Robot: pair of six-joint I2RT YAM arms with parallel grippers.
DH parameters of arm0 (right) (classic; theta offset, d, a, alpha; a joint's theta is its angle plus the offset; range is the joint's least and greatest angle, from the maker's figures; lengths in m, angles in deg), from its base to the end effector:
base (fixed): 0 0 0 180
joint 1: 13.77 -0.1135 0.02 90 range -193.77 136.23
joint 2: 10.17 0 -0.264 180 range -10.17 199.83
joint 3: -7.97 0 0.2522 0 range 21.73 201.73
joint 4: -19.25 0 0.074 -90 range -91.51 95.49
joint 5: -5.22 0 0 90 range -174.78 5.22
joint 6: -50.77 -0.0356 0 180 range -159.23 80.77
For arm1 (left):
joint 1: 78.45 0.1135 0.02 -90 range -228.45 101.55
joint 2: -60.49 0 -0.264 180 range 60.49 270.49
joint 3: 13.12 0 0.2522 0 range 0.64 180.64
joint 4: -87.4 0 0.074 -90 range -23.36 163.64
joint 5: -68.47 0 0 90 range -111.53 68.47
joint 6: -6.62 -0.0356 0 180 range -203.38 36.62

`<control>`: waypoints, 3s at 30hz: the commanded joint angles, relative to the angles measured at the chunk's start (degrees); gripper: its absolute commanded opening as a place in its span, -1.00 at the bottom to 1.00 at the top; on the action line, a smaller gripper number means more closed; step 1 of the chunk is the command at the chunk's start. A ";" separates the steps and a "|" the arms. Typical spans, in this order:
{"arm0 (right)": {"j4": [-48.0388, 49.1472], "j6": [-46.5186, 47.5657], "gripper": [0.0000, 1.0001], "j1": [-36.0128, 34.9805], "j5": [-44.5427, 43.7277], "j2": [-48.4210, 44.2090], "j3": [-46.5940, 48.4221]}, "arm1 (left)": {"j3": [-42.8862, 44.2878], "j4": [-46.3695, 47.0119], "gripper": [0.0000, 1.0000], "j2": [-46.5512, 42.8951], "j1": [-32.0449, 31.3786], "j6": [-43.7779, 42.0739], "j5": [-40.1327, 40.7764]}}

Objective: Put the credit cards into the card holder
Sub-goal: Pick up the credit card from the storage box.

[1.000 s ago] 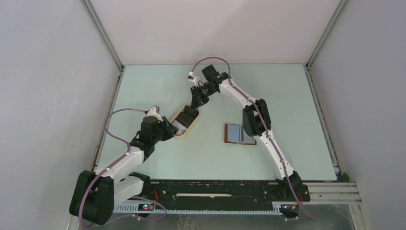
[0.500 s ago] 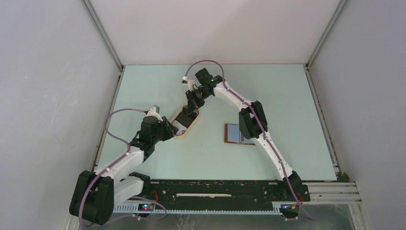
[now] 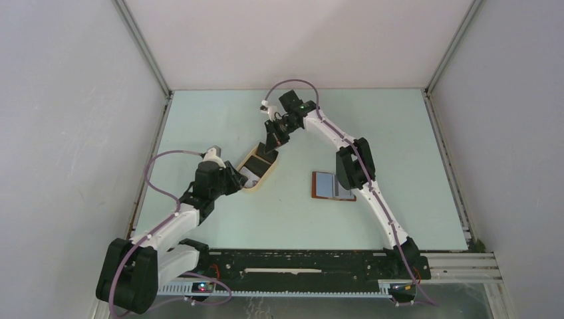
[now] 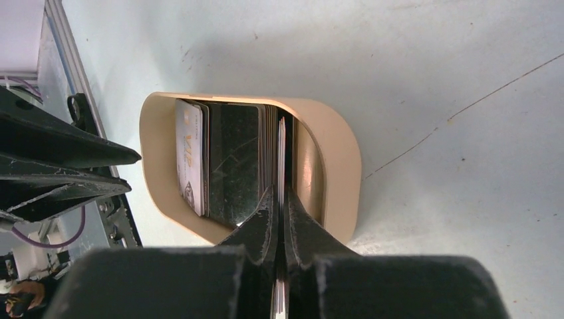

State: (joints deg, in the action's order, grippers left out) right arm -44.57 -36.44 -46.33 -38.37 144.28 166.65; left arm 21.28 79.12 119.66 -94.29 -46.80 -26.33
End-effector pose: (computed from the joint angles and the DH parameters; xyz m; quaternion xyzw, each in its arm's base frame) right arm 0.4578 0.3229 0.1610 -0.3677 0.8137 0.4294 0.1353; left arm 0.1968 -0.0589 0.1748 -0.1385 0.8675 -0.2434 0.4111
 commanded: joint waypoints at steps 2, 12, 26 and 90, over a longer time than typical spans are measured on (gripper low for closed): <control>0.01 -0.44 -0.84 0.91 3.95 -3.06 2.44 | 1.37 1.03 -0.30 -1.53 0.45 -0.10 -0.74; 2.24 -3.60 -0.59 0.84 7.54 -1.11 0.74 | 1.42 1.03 -0.31 -1.50 0.45 0.03 -0.92; 2.23 -3.69 -0.76 1.18 6.31 -1.17 0.57 | 1.44 0.83 -0.30 -2.06 0.45 -0.01 -1.14; 22.97 -13.33 -0.75 -3.06 -1.92 -23.05 -41.68 | -8.63 11.83 -0.31 -13.20 0.19 7.19 -12.85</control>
State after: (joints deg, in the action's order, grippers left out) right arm -19.59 -51.35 -49.13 -42.45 121.24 121.65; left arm 13.81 88.30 107.21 -94.29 -40.24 -37.95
